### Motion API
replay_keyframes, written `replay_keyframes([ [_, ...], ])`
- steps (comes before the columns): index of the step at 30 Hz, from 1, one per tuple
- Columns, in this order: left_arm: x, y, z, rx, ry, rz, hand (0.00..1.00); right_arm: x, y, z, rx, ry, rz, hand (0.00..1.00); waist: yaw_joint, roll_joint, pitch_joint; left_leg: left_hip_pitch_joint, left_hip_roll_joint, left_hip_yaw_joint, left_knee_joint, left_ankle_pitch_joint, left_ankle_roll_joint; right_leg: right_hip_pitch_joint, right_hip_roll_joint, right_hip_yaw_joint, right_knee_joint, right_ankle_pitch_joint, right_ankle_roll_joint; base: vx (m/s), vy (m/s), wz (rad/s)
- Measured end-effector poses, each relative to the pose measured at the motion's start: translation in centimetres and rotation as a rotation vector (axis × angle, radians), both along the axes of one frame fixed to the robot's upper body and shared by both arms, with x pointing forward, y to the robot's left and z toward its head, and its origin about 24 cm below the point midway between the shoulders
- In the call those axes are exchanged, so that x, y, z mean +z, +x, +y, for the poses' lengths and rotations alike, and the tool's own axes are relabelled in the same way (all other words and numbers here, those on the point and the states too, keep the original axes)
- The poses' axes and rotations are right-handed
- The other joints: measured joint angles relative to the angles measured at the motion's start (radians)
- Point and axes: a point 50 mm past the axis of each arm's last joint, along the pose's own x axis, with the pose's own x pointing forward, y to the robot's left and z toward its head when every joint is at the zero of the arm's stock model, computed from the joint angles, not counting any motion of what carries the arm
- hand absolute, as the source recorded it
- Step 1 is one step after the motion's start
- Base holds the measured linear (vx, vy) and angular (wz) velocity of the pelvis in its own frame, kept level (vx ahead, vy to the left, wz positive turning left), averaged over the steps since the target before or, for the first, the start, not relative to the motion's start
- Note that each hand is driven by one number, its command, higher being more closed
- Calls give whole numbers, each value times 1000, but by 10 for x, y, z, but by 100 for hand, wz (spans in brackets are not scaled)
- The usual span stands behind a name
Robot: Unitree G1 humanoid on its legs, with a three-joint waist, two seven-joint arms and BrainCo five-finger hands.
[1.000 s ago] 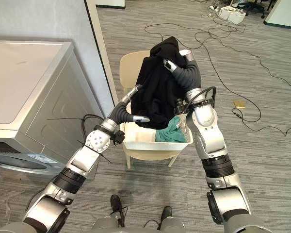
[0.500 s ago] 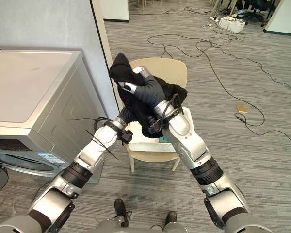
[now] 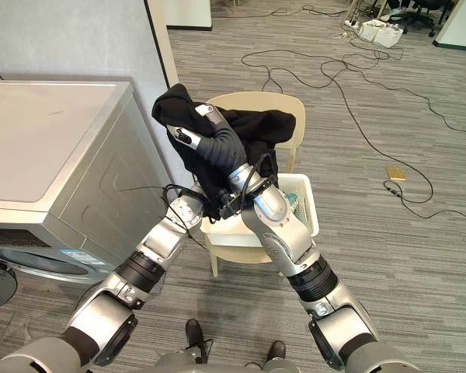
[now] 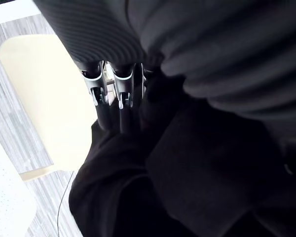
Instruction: Pick up the laundry basket with both hands and put the clothes into the washing machine.
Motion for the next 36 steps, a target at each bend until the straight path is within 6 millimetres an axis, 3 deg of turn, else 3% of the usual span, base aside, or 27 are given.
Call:
replay_keyframes([
  [5, 4, 3, 7, 87, -27, -23, 100, -7, -3, -2, -12, 45, 19, 100, -2, 0, 0, 2, 1, 1, 0, 0, 0, 0, 1, 2, 0, -1, 0, 7, -1, 1],
  [6, 3, 3, 8, 106, -26, -28, 100, -9, -3, -3, -27, 55, 29, 0, -2, 0, 0, 2, 1, 1, 0, 0, 0, 0, 1, 2, 0, -1, 0, 0, 0, 0],
  [11, 3, 4, 15, 177, -44, -49, 100, -20, -4, -7, -64, 94, 75, 0, -3, 0, 0, 2, 3, 5, -1, -3, -3, -2, 1, 6, 0, -2, -2, -6, 5, -2],
  [23, -4, -4, 65, 400, -165, -42, 100, -49, -4, -28, -228, 166, 213, 0, -4, 0, 0, 14, 5, 30, -1, -10, -1, -3, 1, 27, -3, -4, -9, 6, 3, -5],
  [31, -3, -18, 116, 570, -252, -87, 100, -60, -6, -77, -430, 276, 243, 0, -12, 3, -5, 36, 7, 54, 0, -14, -6, 0, 1, 56, -6, -1, -3, 31, -4, -10],
  [36, 14, -37, 150, 666, -332, -205, 100, -73, -13, -105, -542, 303, 276, 0, -25, 11, -19, 48, 9, 72, -1, -28, -21, 0, 2, 76, -17, -1, -9, 18, -2, -11],
])
